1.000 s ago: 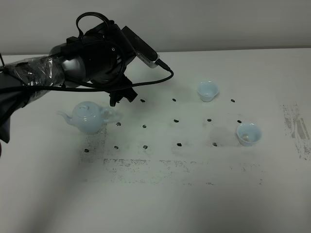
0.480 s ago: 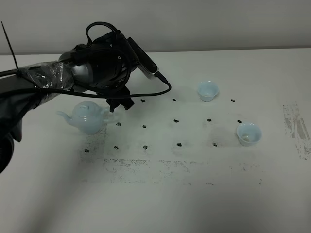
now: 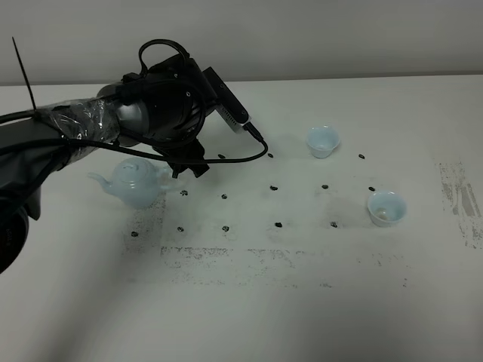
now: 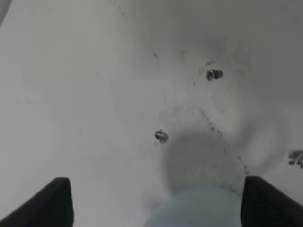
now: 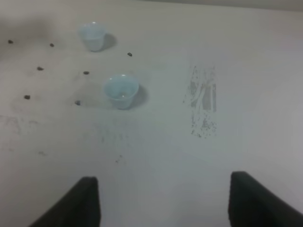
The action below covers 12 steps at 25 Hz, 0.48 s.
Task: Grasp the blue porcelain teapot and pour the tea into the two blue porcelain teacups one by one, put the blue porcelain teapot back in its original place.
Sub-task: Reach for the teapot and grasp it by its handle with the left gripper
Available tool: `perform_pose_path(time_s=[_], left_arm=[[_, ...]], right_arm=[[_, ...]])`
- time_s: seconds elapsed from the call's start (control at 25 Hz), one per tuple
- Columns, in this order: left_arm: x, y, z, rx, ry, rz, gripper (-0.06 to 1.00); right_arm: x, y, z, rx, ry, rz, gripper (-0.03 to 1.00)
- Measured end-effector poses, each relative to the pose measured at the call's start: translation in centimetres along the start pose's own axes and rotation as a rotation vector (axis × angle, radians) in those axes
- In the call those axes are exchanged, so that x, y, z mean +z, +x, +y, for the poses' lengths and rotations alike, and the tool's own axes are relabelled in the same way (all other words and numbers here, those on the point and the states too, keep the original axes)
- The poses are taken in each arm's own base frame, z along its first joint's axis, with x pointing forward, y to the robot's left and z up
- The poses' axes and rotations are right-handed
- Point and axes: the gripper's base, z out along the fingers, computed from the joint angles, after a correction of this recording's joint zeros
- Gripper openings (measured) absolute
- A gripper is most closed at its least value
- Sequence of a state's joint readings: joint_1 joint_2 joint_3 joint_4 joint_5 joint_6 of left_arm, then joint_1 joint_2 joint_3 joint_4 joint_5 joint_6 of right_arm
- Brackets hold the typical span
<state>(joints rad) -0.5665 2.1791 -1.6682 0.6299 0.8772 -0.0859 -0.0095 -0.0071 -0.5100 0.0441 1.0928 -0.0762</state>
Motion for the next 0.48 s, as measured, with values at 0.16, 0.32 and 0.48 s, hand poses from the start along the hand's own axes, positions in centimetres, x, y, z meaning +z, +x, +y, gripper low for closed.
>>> perform_pose_path(time_s=[0.16,0.32,0.48], left_arm=[[-0.01,0.43,-0.02,-0.002,0.003,0.047,0.69],[-0.03,0.71,-0.18,-0.014,0.019,0.078,0.69],[-0.06,0.75,-0.37,-0.021,0.036,0.084,0.69]], right_arm=[[0.0,0.0,0.0,0.0,0.0,0.0,0.59],[0.0,0.0,0.0,0.0,0.0,0.0,0.59],[0.0,0.0,0.0,-0.001,0.0,0.0,0.59]])
